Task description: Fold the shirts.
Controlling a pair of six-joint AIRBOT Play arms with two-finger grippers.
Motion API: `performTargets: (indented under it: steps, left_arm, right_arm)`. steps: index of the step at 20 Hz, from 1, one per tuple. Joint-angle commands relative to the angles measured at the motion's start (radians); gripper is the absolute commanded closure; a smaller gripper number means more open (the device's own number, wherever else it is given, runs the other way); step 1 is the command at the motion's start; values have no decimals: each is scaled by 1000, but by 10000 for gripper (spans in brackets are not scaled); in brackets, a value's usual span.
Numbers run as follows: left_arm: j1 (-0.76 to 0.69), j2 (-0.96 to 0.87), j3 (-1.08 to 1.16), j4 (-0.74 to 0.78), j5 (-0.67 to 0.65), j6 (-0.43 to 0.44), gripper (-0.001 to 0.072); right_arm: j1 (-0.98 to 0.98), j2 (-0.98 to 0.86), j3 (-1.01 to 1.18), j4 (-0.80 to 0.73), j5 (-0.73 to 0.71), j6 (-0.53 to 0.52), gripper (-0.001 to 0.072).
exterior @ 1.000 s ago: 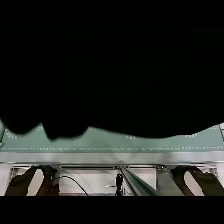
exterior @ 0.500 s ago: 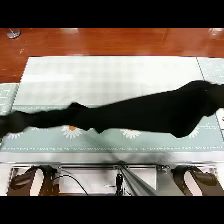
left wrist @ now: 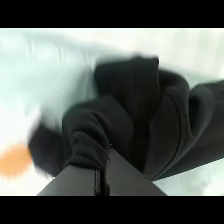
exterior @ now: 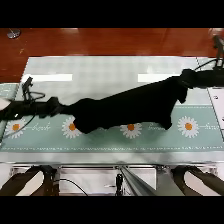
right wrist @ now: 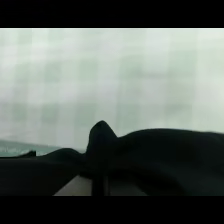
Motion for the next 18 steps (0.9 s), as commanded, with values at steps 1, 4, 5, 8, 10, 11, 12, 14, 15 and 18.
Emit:
performTargets:
  steps: [1,4,5,8,10,11,12,14,15,18]
  left_arm:
    - [-44,-293,183,-20,91,41,678]
    - [-77,-402,285,-66,85,41,676]
    - [-87,-417,309,-71,84,42,608]
    - [-49,-424,397,24,-47,64,2]
    - [33,-418,465,163,-197,18,3]
    - [79,-410,471,193,-247,19,4]
    - [126,-402,463,200,-286,23,4]
    - [180,-388,399,195,-320,23,4]
    - [187,-382,345,174,-323,23,4]
    - [150,-382,139,-94,-272,188,5]
  right_arm:
    - [-3,-238,116,47,-68,64,683]
    - [-5,-349,187,103,-69,158,680]
    - [-5,-365,192,139,-69,155,530]
    - [-34,-375,240,170,36,50,87]
    - [-108,-375,317,121,233,-25,87]
    - [-156,-364,332,66,319,-61,87]
    - [-206,-343,327,2,357,-59,87]
    - [-321,-272,263,-56,319,-18,86]
    - [-376,-219,188,-53,271,-21,86]
    - [-489,-65,-109,-53,128,-42,86]
